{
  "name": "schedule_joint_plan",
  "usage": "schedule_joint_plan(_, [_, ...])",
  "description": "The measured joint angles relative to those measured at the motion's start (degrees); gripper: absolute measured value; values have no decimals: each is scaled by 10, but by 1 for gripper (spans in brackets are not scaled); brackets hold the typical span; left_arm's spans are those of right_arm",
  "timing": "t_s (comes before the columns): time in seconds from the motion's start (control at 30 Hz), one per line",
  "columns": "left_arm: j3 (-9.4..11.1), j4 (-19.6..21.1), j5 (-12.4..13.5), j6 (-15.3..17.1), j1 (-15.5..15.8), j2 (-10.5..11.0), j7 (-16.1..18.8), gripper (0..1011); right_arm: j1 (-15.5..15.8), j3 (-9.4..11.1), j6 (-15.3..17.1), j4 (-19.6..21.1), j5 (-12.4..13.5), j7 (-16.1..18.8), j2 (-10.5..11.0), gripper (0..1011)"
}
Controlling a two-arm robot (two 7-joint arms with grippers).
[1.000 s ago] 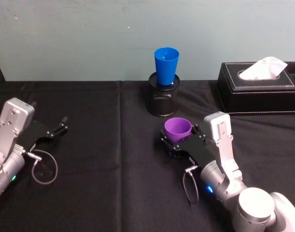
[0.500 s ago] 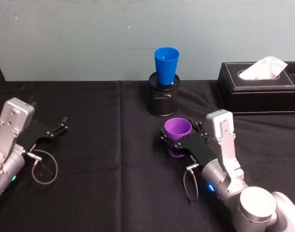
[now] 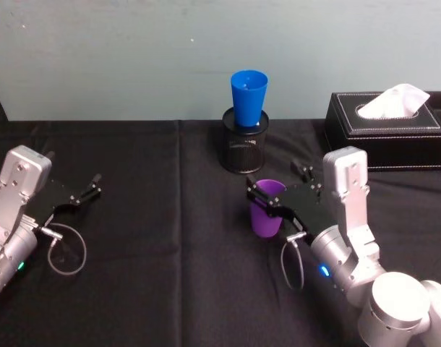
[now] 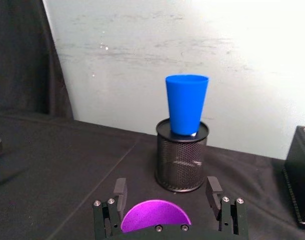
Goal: Pick up one cup with a gripper and tap it against the other cup.
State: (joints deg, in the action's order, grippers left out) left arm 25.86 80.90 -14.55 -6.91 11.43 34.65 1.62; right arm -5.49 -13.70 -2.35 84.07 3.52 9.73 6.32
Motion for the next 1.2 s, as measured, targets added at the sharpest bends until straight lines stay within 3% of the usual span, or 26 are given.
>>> schedule_joint_plan(0.3, [0, 0, 0, 0, 0, 0, 0, 1000, 1, 27, 57, 58, -7, -9, 24, 1000])
schedule_joint_plan(0.53, [0, 0, 0, 0, 0, 0, 0, 1000, -22, 47, 80, 44, -13, 3, 53, 1000])
schedule_joint_plan(0.6, [0, 0, 0, 0, 0, 0, 0, 1000, -27, 49, 75, 34, -18, 4, 59, 1000])
schedule_joint_plan(0.7, [0, 0, 0, 0, 0, 0, 0, 1000, -36, 48, 37, 5, -36, 4, 67, 1000])
schedule_joint_plan(0.9, [0, 0, 0, 0, 0, 0, 0, 1000, -42, 43, -12, -35, -65, -19, 59, 1000])
schedule_joint_plan(1.2, [0, 0, 0, 0, 0, 0, 0, 1000, -42, 43, -11, -35, -65, -20, 60, 1000])
